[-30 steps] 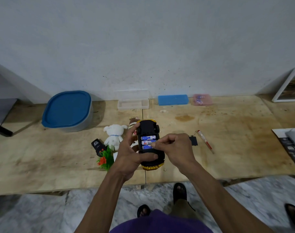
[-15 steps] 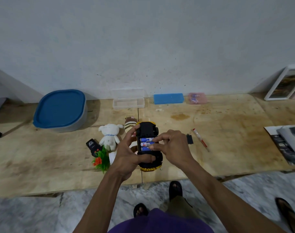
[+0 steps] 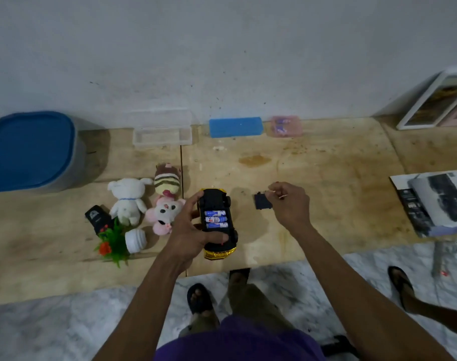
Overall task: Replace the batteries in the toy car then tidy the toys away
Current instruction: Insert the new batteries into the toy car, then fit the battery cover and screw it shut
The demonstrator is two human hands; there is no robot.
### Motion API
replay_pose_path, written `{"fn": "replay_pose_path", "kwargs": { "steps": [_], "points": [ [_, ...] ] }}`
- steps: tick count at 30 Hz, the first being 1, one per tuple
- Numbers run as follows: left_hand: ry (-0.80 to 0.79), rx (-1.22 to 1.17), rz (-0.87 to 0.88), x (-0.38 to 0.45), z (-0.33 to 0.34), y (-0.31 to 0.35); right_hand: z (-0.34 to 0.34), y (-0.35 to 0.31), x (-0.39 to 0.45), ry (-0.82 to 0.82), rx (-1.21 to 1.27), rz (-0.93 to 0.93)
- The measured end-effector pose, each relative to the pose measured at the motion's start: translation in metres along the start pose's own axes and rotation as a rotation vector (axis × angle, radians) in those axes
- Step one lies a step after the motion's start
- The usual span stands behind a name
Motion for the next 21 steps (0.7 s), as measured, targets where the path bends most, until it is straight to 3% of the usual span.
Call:
{"fn": "replay_pose_path", "kwargs": {
  "steps": [9,21],
  "points": [
    [0.105,-0.005,-0.102,0.040,0.020,0.001,0.016,0.060,0.080,-0.386,-0.703,-0.003],
    [0.153,-0.046,-0.113,0.061,0.044,0.003,0.020,0.078,0.103,-0.433,-0.649,-0.071]
  ]
}}
Point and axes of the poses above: each hand's wrist, its own x-axis towards the middle knuckle, its own z-axis out of the palm, y = z × x, the point moved 4 cm from there along x, towards the middle knuckle, and after that the axes turned 10 degrees about -y, right-handed, at the moved point
